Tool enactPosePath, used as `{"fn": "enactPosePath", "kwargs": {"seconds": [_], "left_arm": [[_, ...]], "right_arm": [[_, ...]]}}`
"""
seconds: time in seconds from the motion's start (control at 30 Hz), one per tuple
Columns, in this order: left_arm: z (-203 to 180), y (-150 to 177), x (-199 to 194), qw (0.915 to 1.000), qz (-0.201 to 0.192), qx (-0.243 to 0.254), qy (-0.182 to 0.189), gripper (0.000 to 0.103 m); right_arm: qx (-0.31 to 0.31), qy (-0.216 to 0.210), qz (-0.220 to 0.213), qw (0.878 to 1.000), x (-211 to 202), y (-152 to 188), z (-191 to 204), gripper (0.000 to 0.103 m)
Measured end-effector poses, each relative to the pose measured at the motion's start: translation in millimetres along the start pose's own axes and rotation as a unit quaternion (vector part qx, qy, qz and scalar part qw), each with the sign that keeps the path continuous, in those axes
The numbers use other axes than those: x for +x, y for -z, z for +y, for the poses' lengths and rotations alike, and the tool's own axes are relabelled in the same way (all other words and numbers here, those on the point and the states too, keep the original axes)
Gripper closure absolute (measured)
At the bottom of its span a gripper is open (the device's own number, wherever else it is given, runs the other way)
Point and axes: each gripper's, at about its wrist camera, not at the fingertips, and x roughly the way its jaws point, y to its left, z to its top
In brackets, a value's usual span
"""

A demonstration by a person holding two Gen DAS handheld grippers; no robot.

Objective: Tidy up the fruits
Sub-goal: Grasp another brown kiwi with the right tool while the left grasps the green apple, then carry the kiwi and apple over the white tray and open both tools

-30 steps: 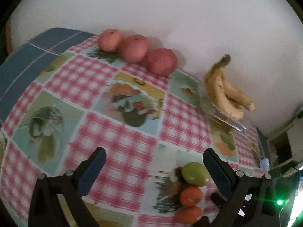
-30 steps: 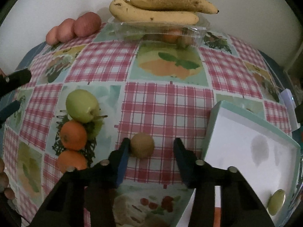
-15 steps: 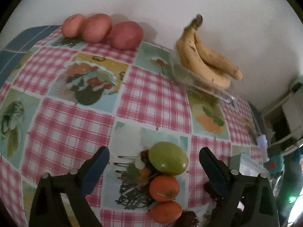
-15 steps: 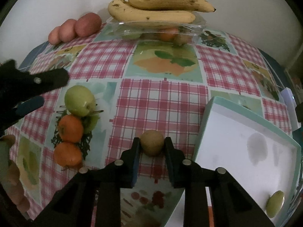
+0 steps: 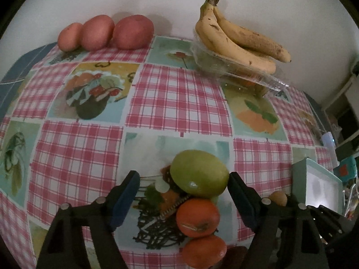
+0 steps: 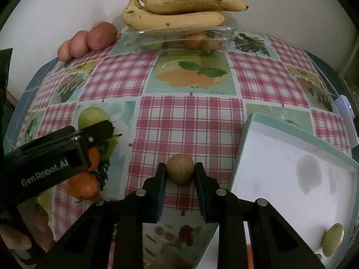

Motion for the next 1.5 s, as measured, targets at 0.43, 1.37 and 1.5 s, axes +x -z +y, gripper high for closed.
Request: {"fn": "enactPosePath", "kwargs": {"seconds": [0.43,1.37,1.5], "left_arm": [[10.9,-4.9,-1.7,0.9962,0.006,-0.044,0.075,0.048],[9.5,-4.5,-85.8,0.9945,-0.036,-0.065,0.074,0.049],[-5.3,-1.2,-94.9,0.9949,-0.041,-0.055,0.075,0.049]], "right_arm": [[0.0,0.004,0.0,1.0,0.0,1.3,1.6,0.077],[0.086,0.016,-0.087,0.992,-95.0,6.9,-52.3,0.077],[0.127,0.055,-0.081,0.987,-102.5,25.4,-92.1,0.077]]}}
